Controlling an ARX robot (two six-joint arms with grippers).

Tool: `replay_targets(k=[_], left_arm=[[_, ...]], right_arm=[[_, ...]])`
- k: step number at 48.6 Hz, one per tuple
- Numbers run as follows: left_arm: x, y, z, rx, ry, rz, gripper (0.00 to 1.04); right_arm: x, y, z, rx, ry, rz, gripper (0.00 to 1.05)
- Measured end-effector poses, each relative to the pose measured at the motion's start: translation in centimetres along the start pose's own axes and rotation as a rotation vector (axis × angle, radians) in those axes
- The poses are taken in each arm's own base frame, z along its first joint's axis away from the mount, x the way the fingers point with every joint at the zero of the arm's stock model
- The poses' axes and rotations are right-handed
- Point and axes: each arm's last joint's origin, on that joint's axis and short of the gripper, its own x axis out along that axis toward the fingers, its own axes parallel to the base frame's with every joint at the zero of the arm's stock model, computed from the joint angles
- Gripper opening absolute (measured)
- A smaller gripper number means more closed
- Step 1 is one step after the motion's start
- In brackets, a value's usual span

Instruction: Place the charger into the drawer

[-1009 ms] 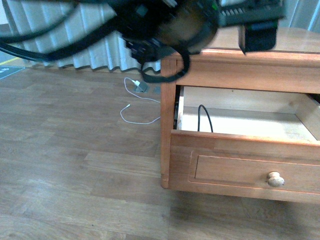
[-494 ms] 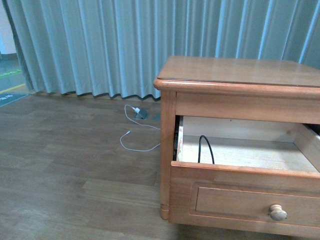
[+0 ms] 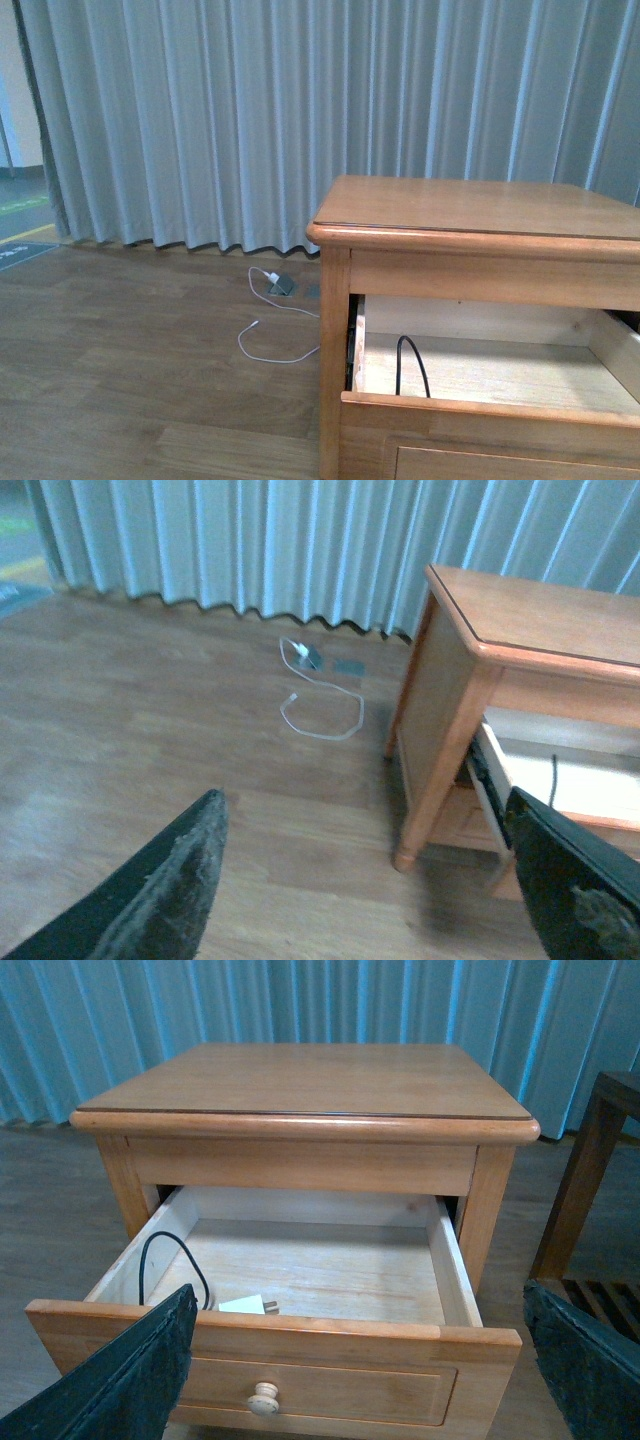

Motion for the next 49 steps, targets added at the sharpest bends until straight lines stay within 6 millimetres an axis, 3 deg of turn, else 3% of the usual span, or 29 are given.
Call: replay_targets(k=[21, 49], left_arm=[[0.1, 0.4, -4.5, 0.068, 0.006, 0.003, 0.04], [0.1, 0.6, -6.9, 0.072, 0.006, 0.003, 0.04]], right_arm=[[0.0, 0.0, 0.0, 0.0, 0.0, 0.0, 0.97], [0.0, 0.0, 0.0, 0.0, 0.0, 0.0, 0.97]])
